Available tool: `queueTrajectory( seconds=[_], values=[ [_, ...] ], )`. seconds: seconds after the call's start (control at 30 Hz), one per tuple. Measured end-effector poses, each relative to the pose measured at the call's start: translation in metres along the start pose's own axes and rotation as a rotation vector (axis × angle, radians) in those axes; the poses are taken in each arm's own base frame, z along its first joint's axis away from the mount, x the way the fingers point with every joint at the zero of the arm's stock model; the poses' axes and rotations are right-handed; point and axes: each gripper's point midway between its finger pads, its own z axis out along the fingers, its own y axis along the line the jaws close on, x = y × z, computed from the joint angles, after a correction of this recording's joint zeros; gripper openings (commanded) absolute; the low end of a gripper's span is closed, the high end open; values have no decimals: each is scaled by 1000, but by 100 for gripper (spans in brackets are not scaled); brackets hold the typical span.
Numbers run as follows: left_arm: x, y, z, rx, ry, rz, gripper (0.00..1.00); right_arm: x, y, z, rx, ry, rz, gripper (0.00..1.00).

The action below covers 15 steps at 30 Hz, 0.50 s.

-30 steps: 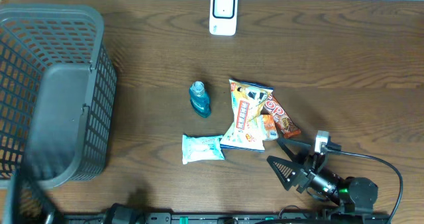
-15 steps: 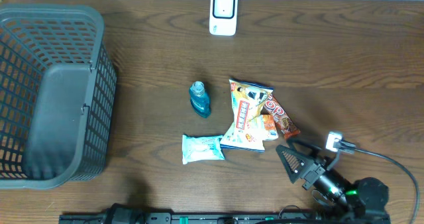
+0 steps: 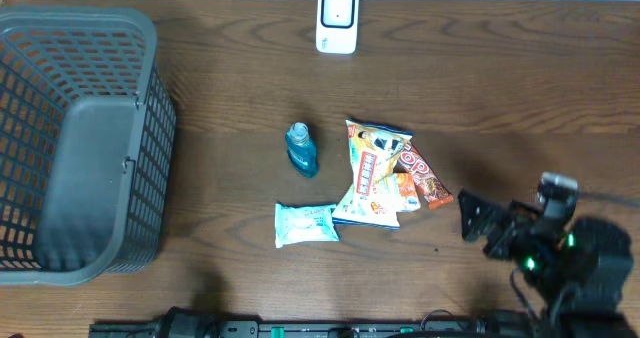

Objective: Scan the item barcode
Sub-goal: 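Reach the right gripper over the item pile and grasp the orange box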

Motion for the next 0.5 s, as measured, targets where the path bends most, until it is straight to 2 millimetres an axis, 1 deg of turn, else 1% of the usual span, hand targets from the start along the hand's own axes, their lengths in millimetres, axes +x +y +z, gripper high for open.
queueTrajectory(
  seconds=[0.13, 0.17, 0.3, 0.43, 0.5],
  values=[
    [3, 1, 1, -18, 0, -10, 85, 0, -4, 21, 71, 100, -47, 99],
    [4, 2, 1, -22, 2, -12, 85, 1, -3, 23, 74, 111, -55, 99],
    [7, 3, -1, -28, 2, -25, 85, 20, 7, 44, 107, 210, -162, 99],
    [5, 4, -17, -16, -35, -36, 85, 42, 21, 66, 166, 283, -326, 99],
    [-1, 3, -29, -1, -75, -42, 85, 50, 22, 76, 217, 302, -390, 99]
  ],
)
